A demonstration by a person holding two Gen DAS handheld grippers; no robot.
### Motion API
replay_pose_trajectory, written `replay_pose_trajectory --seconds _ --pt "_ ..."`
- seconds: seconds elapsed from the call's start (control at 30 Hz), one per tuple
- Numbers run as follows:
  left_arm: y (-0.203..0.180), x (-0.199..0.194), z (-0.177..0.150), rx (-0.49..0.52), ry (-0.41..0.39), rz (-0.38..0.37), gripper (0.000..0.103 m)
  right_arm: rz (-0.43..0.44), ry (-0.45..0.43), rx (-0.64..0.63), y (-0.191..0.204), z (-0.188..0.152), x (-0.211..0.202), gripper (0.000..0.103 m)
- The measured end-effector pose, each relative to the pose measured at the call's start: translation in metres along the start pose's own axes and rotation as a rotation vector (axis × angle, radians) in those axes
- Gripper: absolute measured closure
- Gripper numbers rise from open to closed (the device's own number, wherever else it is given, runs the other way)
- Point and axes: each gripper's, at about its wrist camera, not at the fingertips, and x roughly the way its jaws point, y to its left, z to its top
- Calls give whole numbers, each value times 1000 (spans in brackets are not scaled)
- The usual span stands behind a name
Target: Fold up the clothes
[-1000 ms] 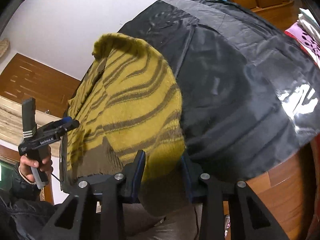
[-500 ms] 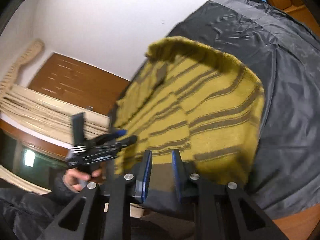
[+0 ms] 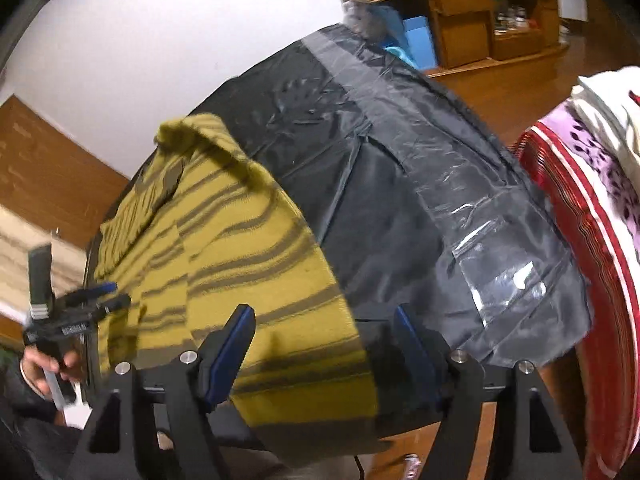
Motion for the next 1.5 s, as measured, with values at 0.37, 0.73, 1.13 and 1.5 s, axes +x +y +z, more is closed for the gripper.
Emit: replay_pose_trajectory --seconds 0.37,0.73,1.13,1.5 --pt "-5 1 -1 -56 19 50 20 153 105 -46 -32 -9 17 54" --pt "-15 -3 -2 -42 8 15 20 296 146 -33 -9 -18 28 86" --pt "-94 -33 19 92 -70 -247 20 408 242 -195 80 -30 61 85" --pt "-89 14 25 -90 110 -416 32 394 237 -220 99 -44 72 85"
